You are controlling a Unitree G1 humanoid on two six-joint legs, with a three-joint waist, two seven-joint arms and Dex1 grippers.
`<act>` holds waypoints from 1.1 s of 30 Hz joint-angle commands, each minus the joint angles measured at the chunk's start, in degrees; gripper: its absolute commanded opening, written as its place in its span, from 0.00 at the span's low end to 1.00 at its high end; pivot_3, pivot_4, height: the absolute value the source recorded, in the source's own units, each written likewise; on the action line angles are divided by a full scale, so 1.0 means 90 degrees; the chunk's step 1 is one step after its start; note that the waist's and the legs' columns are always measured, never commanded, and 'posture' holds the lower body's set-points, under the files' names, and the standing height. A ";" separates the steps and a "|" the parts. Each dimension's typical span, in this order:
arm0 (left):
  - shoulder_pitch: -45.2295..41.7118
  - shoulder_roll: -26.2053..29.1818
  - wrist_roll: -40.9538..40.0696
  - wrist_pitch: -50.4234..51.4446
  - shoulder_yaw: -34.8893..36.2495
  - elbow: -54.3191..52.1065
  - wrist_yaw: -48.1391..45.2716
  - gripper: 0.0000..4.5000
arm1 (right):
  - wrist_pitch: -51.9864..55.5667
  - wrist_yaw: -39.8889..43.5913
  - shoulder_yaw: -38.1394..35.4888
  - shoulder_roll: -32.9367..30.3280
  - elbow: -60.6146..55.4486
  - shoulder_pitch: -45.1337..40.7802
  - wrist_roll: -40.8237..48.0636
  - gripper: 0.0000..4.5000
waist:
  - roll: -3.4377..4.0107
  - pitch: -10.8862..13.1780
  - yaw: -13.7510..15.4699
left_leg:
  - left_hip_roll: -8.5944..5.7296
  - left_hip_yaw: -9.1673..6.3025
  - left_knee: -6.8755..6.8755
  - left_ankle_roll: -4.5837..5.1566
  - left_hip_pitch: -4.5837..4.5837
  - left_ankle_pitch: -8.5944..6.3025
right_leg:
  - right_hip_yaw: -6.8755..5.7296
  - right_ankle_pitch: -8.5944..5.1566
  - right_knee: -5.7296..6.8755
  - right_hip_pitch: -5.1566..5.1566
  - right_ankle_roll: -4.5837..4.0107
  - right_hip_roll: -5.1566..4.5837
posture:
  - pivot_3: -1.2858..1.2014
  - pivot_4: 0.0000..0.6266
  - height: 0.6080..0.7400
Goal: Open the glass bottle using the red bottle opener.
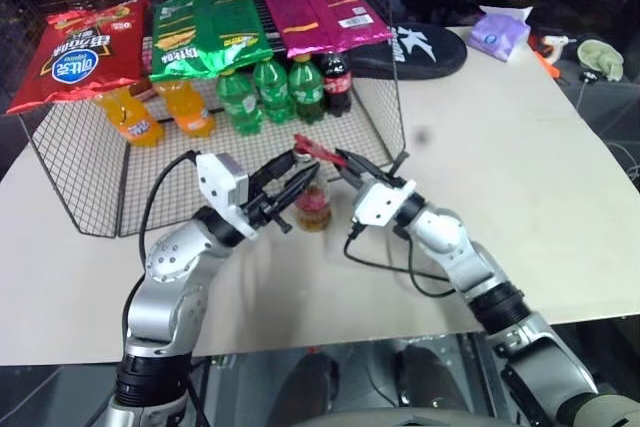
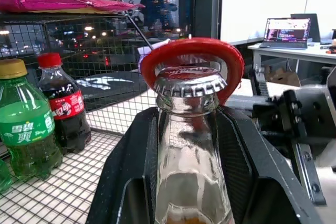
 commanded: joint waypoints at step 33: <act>-0.0126 -0.0049 0.0183 0.0109 -0.0264 0.0119 0.0100 0.25 | -0.2126 -0.1066 -0.0037 -0.1488 0.1128 -0.2285 -0.1927 0.00 | 0.0002 0.0001 -0.0013 | -0.0001 0.0005 0.0000 -0.0001 0.0000 0.0001 | 0.0004 0.0000 0.0000 0.0000 0.0000 0.0001 | 0.52 0.24 1.00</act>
